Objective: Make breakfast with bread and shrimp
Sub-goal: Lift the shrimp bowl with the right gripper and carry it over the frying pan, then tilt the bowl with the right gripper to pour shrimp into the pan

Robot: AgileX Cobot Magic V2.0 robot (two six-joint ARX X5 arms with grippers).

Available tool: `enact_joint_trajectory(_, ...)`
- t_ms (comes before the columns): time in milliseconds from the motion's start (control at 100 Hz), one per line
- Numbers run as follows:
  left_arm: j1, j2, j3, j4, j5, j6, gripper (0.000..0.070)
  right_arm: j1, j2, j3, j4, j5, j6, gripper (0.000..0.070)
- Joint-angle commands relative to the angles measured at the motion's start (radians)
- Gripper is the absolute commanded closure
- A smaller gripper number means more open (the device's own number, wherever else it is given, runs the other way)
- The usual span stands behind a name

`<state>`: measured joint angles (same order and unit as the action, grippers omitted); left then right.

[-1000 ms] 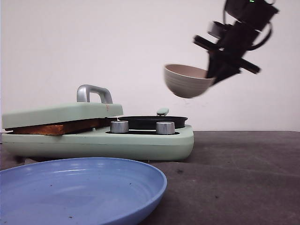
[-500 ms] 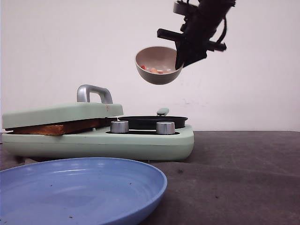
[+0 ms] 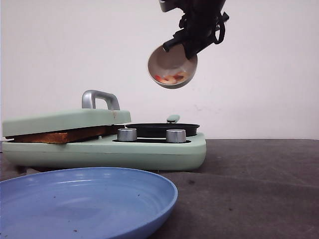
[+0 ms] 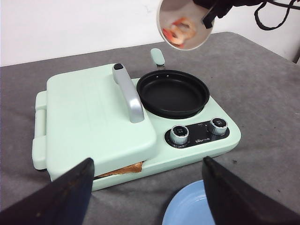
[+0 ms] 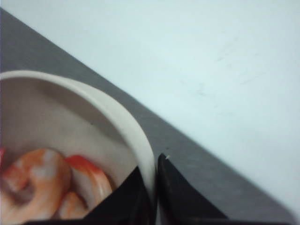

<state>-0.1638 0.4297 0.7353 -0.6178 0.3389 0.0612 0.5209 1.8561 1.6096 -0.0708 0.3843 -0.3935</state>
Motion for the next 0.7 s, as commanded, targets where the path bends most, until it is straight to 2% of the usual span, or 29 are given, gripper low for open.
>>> enact_joint_trajectory(0,0.0,0.002,0.004,0.012,0.002,0.015,0.0311,0.019,0.037,0.021,0.032,0.047,-0.101,0.07)
enact_joint_trajectory(90,0.0,0.002,0.004,0.011,0.002,0.029,0.0311,0.03,0.062,0.021,0.072,0.076,-0.152,0.07)
enact_joint_trajectory(230,0.0,0.002,0.004,0.011,0.002,0.043,0.0311,0.06,0.122,0.021,0.156,0.197,-0.278,0.07)
enact_joint_trajectory(330,0.0,0.001,0.004,0.01,0.002,0.06,0.0311,0.081,0.162,0.021,0.217,0.251,-0.361,0.07)
enact_joint_trajectory(690,0.0,0.001,0.004,0.011,0.002,0.104,0.0311,0.125,0.185,0.021,0.471,0.353,-0.587,0.07)
